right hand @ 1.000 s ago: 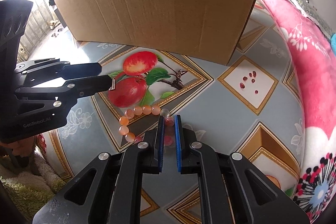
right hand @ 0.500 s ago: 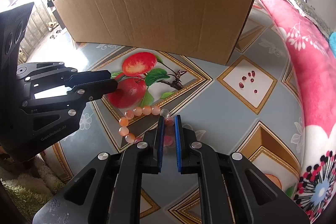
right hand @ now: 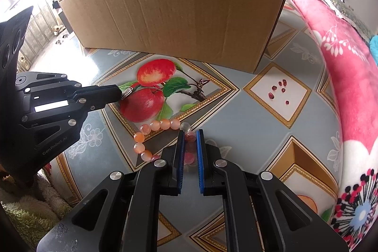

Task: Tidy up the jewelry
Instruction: 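Close the right tool on the pink-orange bracelet and lift it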

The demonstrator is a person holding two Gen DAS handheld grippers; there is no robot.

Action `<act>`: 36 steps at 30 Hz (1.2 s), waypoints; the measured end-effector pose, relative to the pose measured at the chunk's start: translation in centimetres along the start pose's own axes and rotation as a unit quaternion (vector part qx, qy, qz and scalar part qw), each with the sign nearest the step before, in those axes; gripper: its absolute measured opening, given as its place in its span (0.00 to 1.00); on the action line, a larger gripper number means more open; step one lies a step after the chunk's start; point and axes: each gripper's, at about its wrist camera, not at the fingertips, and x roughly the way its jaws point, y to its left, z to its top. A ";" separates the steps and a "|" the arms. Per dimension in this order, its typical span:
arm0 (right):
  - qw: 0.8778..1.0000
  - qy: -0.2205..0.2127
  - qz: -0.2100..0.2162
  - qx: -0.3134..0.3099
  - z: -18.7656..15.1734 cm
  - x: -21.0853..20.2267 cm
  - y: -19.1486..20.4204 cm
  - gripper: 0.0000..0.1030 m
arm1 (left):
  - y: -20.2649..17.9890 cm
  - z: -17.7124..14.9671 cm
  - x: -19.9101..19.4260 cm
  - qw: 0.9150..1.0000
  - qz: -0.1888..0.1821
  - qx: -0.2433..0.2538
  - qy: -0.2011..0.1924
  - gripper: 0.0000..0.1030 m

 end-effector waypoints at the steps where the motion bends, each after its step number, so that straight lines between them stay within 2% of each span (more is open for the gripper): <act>1: 1.000 0.000 0.000 0.000 0.0 0.0 0.0 0.08 | 0.2 0.0 -0.1 1.000 -0.005 -0.007 0.003 0.00; 5: 1.000 0.000 0.000 -0.001 0.1 0.0 0.0 0.08 | 1.0 0.1 -0.5 0.999 -0.029 -0.030 0.000 0.04; 7: 1.000 0.000 0.000 -0.001 0.1 0.0 -0.1 0.08 | 1.2 0.3 -0.7 0.999 -0.033 -0.036 -0.006 0.16; 9: 1.000 0.000 0.000 -0.001 0.1 0.1 -0.1 0.08 | 1.2 0.5 -0.5 0.999 -0.033 -0.037 -0.004 0.17; 12: 1.000 0.000 0.000 -0.002 0.1 0.1 -0.1 0.08 | 1.0 0.7 0.1 0.999 -0.035 -0.035 0.005 0.17; 21: 1.000 0.001 0.000 -0.002 0.1 0.0 0.0 0.08 | -0.8 1.0 0.7 1.000 0.002 0.018 0.018 0.17; 23: 1.000 0.001 0.000 -0.002 0.1 0.0 0.0 0.08 | -1.1 1.0 0.8 0.999 0.010 0.028 0.016 0.11; 26: 1.000 0.001 -0.001 -0.002 0.1 0.0 0.0 0.08 | -1.0 1.1 0.9 1.000 0.003 0.022 0.012 0.05; 36: 1.000 0.000 -0.001 -0.001 0.1 0.0 -0.2 0.08 | -0.6 0.7 0.5 1.000 -0.003 0.016 0.006 0.04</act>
